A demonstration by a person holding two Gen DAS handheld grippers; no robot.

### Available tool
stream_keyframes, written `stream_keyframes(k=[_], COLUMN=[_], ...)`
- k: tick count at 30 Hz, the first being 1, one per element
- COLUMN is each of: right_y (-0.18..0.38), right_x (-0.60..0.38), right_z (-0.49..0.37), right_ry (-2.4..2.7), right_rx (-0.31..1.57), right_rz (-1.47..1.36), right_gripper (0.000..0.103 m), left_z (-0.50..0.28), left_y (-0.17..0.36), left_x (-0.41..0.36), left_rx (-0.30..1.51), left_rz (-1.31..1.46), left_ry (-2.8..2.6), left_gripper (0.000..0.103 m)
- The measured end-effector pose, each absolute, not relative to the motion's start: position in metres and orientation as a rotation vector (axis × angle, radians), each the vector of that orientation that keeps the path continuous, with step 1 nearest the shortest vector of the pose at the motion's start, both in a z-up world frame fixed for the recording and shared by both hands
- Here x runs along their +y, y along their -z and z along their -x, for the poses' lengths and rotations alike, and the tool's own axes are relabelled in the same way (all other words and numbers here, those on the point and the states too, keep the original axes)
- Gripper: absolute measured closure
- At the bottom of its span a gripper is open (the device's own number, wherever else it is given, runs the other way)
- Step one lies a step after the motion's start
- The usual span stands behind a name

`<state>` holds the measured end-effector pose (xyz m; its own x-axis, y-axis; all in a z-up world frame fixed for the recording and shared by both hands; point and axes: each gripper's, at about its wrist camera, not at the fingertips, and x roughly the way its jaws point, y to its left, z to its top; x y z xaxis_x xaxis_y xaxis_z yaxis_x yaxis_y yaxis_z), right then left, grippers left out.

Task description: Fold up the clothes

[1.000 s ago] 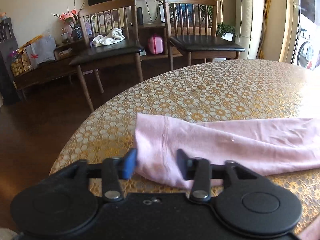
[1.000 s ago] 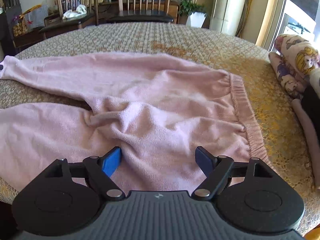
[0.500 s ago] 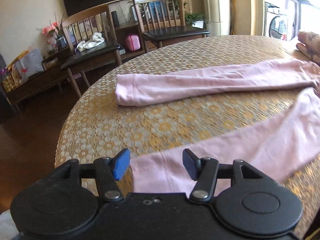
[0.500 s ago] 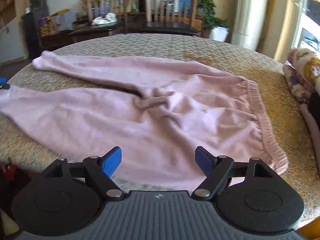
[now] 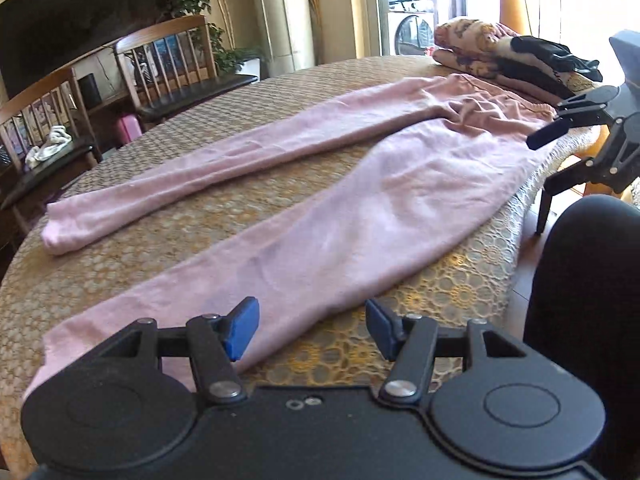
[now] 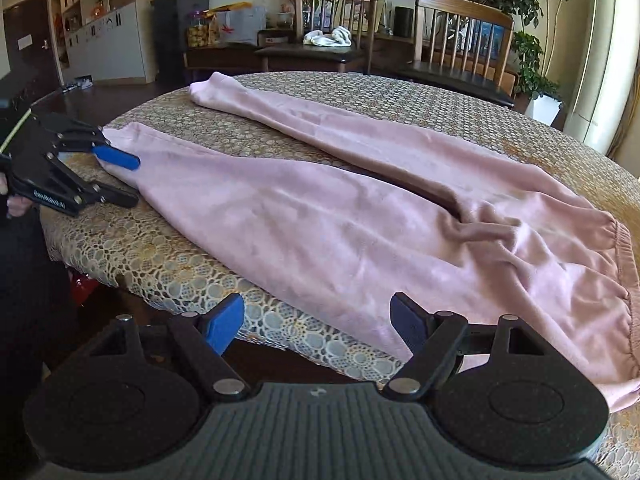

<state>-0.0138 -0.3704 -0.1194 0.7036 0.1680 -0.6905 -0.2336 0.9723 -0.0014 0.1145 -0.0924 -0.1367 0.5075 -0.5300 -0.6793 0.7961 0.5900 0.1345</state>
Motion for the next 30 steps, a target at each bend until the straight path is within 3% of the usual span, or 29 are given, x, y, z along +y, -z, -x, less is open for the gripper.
stream_keyframes(k=[18,19,20,21,22,26,29,30], right_y=[0.118,0.118,0.118,0.118,0.118,0.122,0.127,0.129], right_x=[-0.324,-0.319,-0.312,-0.305,-0.298,-0.272,-0.257,-0.254], right_z=[-0.011,-0.015,-0.020,-0.025,-0.029,-0.051,-0.067,-0.070], right_ry=[-0.343,-0.359,-0.376,-0.393,-0.410,-0.480,-0.526,-0.534], right_rx=[0.713,0.712,0.708,0.704,0.700,0.692,0.710,0.716], right_rz=[0.043,0.049,0.067,0.084,0.102,0.165,0.197,0.209], right_gripper=[0.023,0.023,0.023,0.023,0.023,0.023,0.045,0.048], left_z=[-0.122,-0.122,-0.122,-0.121,-0.121,-0.122,-0.125,-0.126], left_y=[0.139,0.139,0.138,0.137,0.136,0.130,0.124,0.122], left_x=[-0.094,-0.094,-0.095,-0.095,-0.095,-0.094,-0.092,-0.092], left_rx=[0.674,0.677,0.679,0.677,0.676,0.683,0.685,0.686], left_rz=[-0.374,-0.368,-0.362,-0.359,-0.356,-0.292,-0.232,-0.221], left_ry=[0.802,0.795,0.789,0.785,0.780,0.770,0.760,0.756], left_gripper=[0.002,0.047,0.074,0.080,0.094,0.092,0.092,0.092])
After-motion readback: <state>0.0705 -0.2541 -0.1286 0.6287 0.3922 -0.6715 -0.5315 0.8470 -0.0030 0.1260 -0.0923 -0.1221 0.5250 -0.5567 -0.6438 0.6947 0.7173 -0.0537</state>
